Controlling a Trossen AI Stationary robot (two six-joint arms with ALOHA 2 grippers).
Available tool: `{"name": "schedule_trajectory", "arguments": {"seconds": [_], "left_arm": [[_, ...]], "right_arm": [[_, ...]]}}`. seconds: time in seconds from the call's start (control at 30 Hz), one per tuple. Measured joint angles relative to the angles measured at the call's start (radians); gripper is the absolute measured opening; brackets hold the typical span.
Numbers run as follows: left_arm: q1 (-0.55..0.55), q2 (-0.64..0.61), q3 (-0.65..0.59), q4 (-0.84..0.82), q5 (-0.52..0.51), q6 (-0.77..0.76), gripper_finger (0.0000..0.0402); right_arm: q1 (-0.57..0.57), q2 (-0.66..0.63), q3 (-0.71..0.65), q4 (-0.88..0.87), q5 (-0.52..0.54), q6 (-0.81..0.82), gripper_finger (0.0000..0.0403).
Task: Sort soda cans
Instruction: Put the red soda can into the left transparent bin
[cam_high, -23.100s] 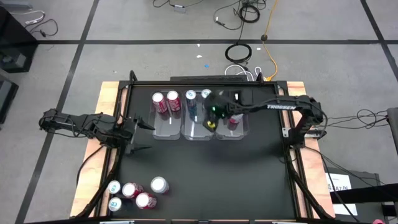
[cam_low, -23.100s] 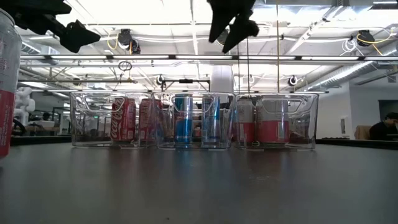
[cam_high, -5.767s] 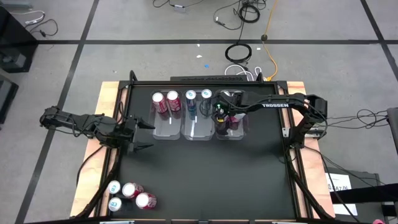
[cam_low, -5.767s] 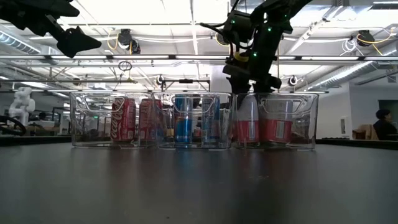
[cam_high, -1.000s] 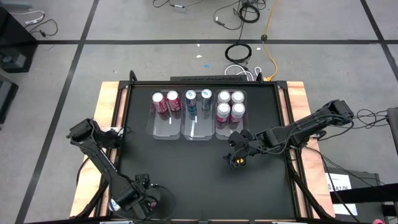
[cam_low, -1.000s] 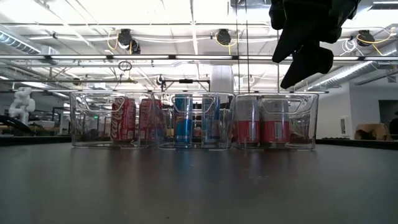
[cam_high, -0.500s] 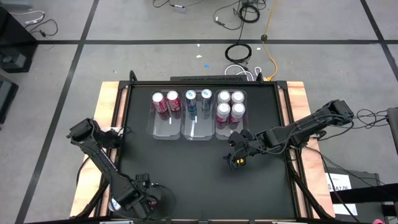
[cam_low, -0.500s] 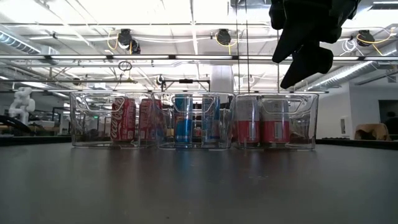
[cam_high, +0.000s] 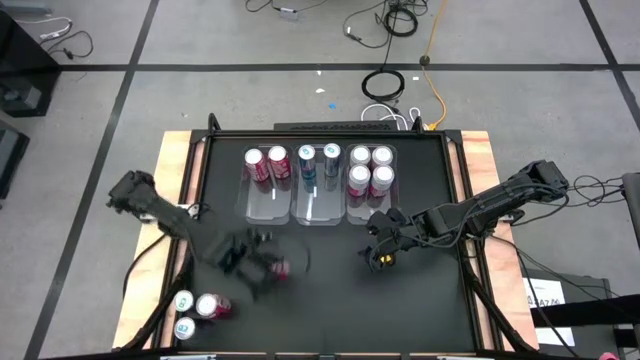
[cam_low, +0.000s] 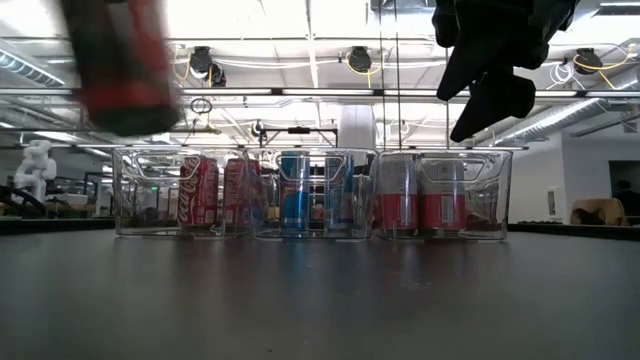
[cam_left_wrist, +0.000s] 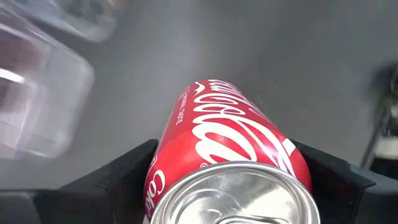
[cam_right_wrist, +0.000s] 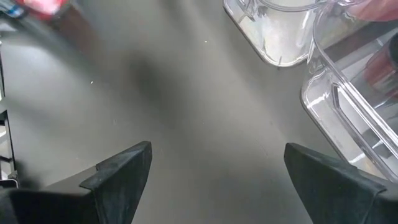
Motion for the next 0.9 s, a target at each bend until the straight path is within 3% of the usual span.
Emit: {"name": "schedule_trajectory", "arguments": {"seconds": [0.33,0.57,0.77,0.9], "left_arm": [[0.384,-0.156,0.086,-0.161,-0.015,0.244,0.0331],[0.639,-0.173,0.086,-0.214,0.051,0.467,0.0332],[0.785,-0.134,0.075,-0.215,0.115,0.664,0.0333],[0.836,-0.128,-0.011,-0.203,0.148,0.734,0.0333]], "right_arm": [[0.000,0.000,0.000,0.021,0.008,0.031,0.0359],[0.000,0.000,0.000,0.038,0.010,0.068,0.0359],[0.000,0.000,0.000,0.038,0.010,0.118,0.0359],[0.000,0.000,0.000,0.038,0.025,0.159,0.0359]]}}
